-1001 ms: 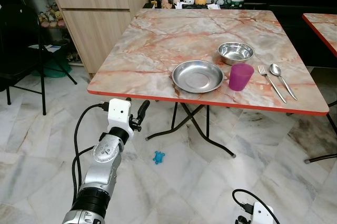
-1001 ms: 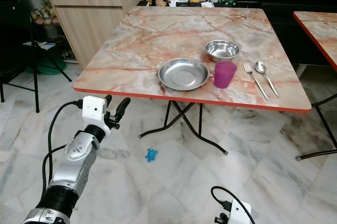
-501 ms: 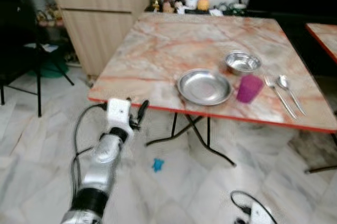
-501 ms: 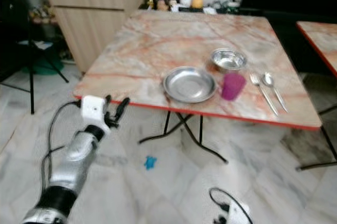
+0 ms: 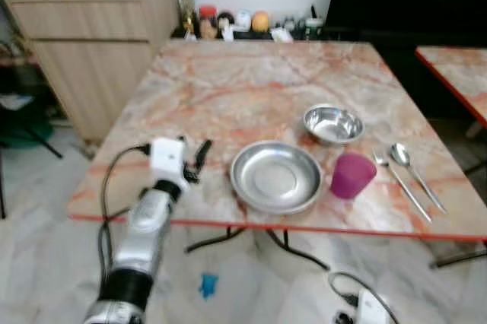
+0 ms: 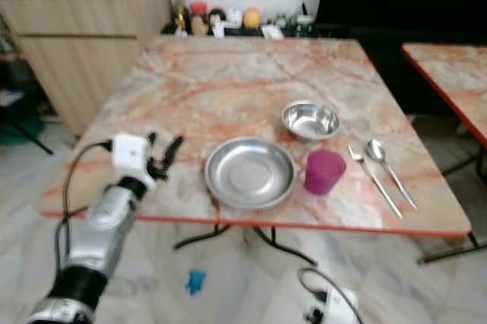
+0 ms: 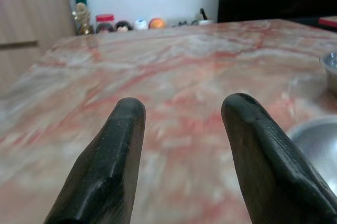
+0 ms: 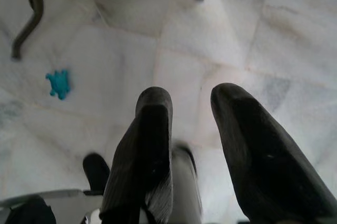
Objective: Setting the table
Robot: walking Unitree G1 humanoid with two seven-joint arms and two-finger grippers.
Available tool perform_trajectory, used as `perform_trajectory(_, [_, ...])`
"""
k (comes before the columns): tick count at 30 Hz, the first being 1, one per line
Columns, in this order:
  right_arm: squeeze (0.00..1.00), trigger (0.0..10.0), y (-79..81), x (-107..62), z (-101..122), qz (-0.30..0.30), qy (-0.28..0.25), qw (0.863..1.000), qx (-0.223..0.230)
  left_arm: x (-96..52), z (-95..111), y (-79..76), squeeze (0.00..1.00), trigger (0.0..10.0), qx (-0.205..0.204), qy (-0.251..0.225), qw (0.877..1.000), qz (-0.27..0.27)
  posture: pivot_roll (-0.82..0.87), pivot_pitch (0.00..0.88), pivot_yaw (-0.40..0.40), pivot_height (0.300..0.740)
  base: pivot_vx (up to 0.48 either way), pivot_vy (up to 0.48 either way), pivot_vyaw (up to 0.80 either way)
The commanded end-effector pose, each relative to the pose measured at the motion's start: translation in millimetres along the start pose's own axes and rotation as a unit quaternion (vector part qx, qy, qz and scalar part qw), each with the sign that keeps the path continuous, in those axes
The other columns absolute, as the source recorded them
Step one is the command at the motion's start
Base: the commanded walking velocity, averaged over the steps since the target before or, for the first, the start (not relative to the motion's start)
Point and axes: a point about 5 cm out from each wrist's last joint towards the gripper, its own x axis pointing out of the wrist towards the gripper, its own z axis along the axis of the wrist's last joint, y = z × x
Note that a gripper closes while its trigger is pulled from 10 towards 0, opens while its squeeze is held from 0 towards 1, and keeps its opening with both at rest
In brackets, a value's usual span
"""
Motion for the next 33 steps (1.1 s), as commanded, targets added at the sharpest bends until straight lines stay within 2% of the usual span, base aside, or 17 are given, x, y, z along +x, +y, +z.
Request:
perform_trajectory(1, [0.00,10.0,-9.0,0.0,2.4,-0.012,-0.003,1.000,-0.013,1.6,-1.8,-7.2,0.00,10.0,-0.010,0.007,1.000,-0.010,0.01,0.000,0.014,0.740,0.000,0.000,0.00])
perform_trajectory(9, [0.00,10.0,-7.4,-0.3,0.1,-0.010,0.002,1.000,-0.016,1.0,3.4,3.0,0.00,10.0,-0.015,0.003,1.000,0.013,0.01,0.000,0.015,0.740,0.000,0.000,0.00])
perform_trajectory(14, [0.00,10.0,-7.4,-0.5,-0.9,-0.011,0.003,1.000,-0.016,-1.5,5.8,7.2,0.00,10.0,-0.049,0.005,0.998,0.024,0.01,0.000,0.018,0.740,0.000,0.000,0.00])
perform_trajectory(15, [0.00,10.0,-7.6,-0.6,-1.6,-0.011,0.006,1.000,-0.017,-4.0,5.5,5.5,0.00,10.0,-0.066,0.014,0.998,0.019,0.01,0.000,0.018,0.740,0.000,0.000,0.00])
perform_trajectory(16, [0.00,10.0,-7.6,-0.6,-1.6,-0.011,0.006,1.000,-0.017,-4.0,5.5,5.5,0.00,10.0,-0.066,0.014,0.998,0.019,0.01,0.000,0.018,0.740,0.000,0.000,0.00])
perform_trajectory(18, [0.00,10.0,-7.8,-0.8,-2.7,-0.012,0.008,1.000,-0.018,-12.0,7.1,-1.0,0.00,10.0,-0.099,0.049,0.994,-0.013,0.01,0.000,0.024,0.740,0.000,0.000,0.00])
perform_trajectory(20, [0.00,10.0,-7.9,-0.9,-2.9,-0.012,0.008,1.000,-0.018,-12.9,8.8,-2.2,0.00,10.0,-0.108,0.051,0.993,-0.017,0.02,0.000,0.025,0.740,0.000,0.000,0.00])
perform_trajectory(21, [0.00,10.0,-8.0,-1.0,-3.5,-0.012,0.010,1.000,-0.020,-13.8,14.1,-8.0,0.00,10.0,-0.122,0.069,0.989,-0.047,0.02,0.000,0.025,0.740,0.000,0.000,0.00])
perform_trajectory(25, [0.00,10.0,-7.3,-1.2,-4.7,-0.011,0.013,1.000,-0.021,-16.9,9.5,-18.7,0.00,10.0,-0.073,0.124,0.985,-0.099,0.03,0.000,0.029,0.740,0.000,0.000,0.00])
perform_trajectory(27, [0.00,10.0,-7.0,-1.2,-5.0,-0.011,0.013,1.000,-0.022,-16.4,4.8,-21.4,0.00,10.0,-0.061,0.150,0.982,-0.100,0.03,0.000,0.029,0.740,0.000,0.000,0.00])
perform_trajectory(29, [0.00,10.0,-6.9,-1.2,-5.1,-0.011,0.014,1.000,-0.023,-14.4,5.9,-24.0,0.00,10.0,-0.069,0.159,0.980,-0.094,0.03,0.000,0.029,0.740,0.000,0.000,0.00])
perform_trajectory(30, [0.00,10.0,-6.8,-1.2,-5.2,-0.010,0.015,1.000,-0.026,-9.6,5.7,-26.0,0.00,10.0,-0.096,0.161,0.980,-0.074,0.03,0.002,0.028,0.740,0.000,0.000,0.00])
perform_trajectory(31, [0.00,10.0,-6.5,-1.2,-5.5,-0.008,0.016,0.999,-0.032,-0.9,4.7,-32.9,0.00,10.0,-0.179,0.182,0.966,-0.034,0.03,0.003,0.027,0.740,0.000,0.000,0.00])
perform_trajectory(32, [0.00,10.0,-6.2,-1.2,-5.6,-0.008,0.016,0.999,-0.032,0.7,3.5,-35.2,0.00,10.0,-0.195,0.193,0.961,-0.028,0.02,0.004,0.032,0.740,0.000,0.000,0.00])
perform_trajectory(33, [0.00,10.0,-6.2,-1.2,-5.6,-0.008,0.016,0.999,-0.032,0.7,3.5,-35.2,0.00,10.0,-0.195,0.193,0.961,-0.028,0.02,0.004,0.032,0.740,0.000,0.000,0.00])
